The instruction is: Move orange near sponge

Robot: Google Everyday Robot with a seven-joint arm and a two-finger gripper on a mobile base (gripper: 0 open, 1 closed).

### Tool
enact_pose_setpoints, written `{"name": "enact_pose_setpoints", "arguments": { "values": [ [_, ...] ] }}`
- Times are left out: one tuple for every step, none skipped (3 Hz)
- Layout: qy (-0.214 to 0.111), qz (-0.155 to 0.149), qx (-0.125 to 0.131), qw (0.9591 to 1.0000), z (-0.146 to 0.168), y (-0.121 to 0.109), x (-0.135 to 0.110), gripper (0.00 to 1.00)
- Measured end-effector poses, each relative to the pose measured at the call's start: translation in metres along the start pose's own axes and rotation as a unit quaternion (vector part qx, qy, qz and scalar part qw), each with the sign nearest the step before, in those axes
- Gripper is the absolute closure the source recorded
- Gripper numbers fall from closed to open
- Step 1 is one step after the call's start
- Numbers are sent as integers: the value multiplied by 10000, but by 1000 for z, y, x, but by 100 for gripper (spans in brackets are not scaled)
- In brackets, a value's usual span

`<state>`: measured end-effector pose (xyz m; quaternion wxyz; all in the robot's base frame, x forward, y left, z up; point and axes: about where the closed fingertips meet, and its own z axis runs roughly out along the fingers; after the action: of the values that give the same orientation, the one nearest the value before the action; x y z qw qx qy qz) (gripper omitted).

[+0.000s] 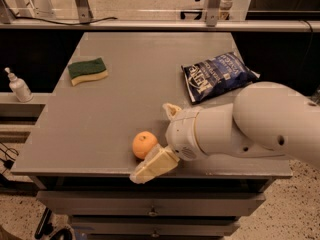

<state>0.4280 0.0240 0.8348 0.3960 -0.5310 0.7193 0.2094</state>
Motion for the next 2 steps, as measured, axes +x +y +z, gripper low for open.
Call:
{"name": "enact_pose_setpoints", "arguments": {
  "values": [
    [-7, 142, -52, 9999, 3, 5, 5, 19],
    [-16, 208, -64, 9998, 8, 7, 6, 41]
  ]
}}
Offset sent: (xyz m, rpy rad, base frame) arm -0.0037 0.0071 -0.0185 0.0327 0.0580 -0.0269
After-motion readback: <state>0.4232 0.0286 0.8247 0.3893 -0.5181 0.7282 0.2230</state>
